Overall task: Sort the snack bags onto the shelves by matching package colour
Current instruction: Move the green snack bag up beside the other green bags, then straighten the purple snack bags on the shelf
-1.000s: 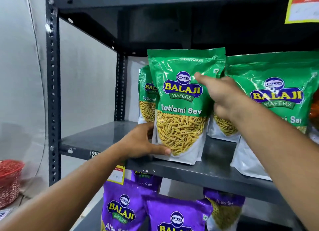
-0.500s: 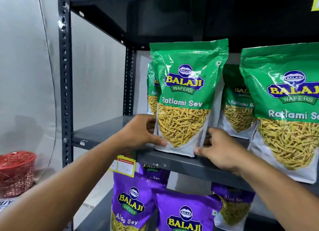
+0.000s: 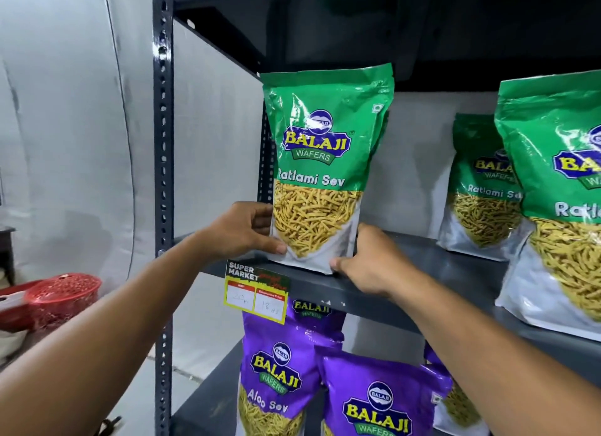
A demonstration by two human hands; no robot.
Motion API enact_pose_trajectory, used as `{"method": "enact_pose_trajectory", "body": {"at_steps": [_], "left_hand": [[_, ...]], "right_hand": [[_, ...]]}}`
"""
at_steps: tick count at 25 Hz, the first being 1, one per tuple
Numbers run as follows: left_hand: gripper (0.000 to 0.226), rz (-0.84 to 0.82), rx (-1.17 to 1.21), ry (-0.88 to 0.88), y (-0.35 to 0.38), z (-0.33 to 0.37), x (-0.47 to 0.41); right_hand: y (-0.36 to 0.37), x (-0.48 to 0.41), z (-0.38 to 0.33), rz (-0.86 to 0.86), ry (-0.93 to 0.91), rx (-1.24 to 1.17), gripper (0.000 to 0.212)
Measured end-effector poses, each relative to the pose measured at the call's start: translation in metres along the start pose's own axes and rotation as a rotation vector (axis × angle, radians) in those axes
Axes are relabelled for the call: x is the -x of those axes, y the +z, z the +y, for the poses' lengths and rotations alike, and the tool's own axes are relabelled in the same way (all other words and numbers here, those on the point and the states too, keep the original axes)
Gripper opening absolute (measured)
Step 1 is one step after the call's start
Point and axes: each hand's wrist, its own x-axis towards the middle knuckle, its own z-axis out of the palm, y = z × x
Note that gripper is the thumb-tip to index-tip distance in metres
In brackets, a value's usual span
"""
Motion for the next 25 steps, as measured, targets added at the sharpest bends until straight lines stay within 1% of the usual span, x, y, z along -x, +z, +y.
{"method": "enact_pose_trajectory", "body": {"at_steps": [6,8,10,11,12,13,14,15,16,17,18,19,20,22,24,25], "left_hand": [[0.058,-0.014,-0.028,0.006,0.001,0.001,0.01],[0.069,0.023,-0.069,0.025,0.004,0.004,0.017],[0.09,0.171,-0.127,-0.004,0.006,0.008,0.025],[0.096,0.274,-0.167,-0.015,0.008,0.011,0.031],[0.096,0.384,-0.23,-0.006,0.012,0.013,0.039],[0.09,0.5,-0.307,0.03,0.019,0.013,0.049],[0.079,0.611,-0.379,0.105,0.028,0.011,0.062],[0.069,0.694,-0.423,0.206,0.041,0.007,0.076],[0.062,0.718,-0.426,0.303,0.058,0.002,0.092],[0.059,0.688,-0.41,0.361,0.077,-0.009,0.107],[0.058,0.622,-0.381,0.369,0.097,-0.022,0.121],[0.059,0.545,-0.336,0.318,0.118,-0.039,0.133],[0.059,0.473,-0.276,0.222,0.141,-0.057,0.145],[0.064,0.34,-0.139,-0.027,0.183,-0.095,0.166],[0.079,0.204,0.008,-0.268,0.215,-0.13,0.183],[0.09,0.144,0.089,-0.347,0.226,-0.143,0.189]], "right_hand": [[-0.001,0.008,-0.004,0.011,-0.01,0.015,0.055],[-0.003,0.017,-0.001,0.034,-0.019,0.013,0.063],[-0.005,0.029,0.007,0.075,-0.065,-0.009,0.07],[-0.007,0.037,0.013,0.103,-0.104,-0.015,0.073],[-0.01,0.046,0.02,0.131,-0.157,-0.02,0.075],[-0.013,0.057,0.027,0.149,-0.211,-0.038,0.074],[-0.017,0.069,0.035,0.157,-0.258,-0.063,0.071],[-0.02,0.08,0.043,0.154,-0.289,-0.087,0.065],[-0.022,0.092,0.054,0.134,-0.296,-0.101,0.057],[-0.022,0.103,0.067,0.094,-0.275,-0.103,0.05],[-0.02,0.112,0.083,0.042,-0.239,-0.092,0.044],[-0.016,0.119,0.103,-0.009,-0.194,-0.065,0.041],[-0.012,0.125,0.125,-0.052,-0.144,-0.038,0.039],[-0.002,0.139,0.172,-0.1,-0.023,-0.055,0.041],[0.01,0.151,0.209,-0.096,0.093,-0.143,0.047],[0.018,0.155,0.222,-0.094,0.159,-0.215,0.05]]}}
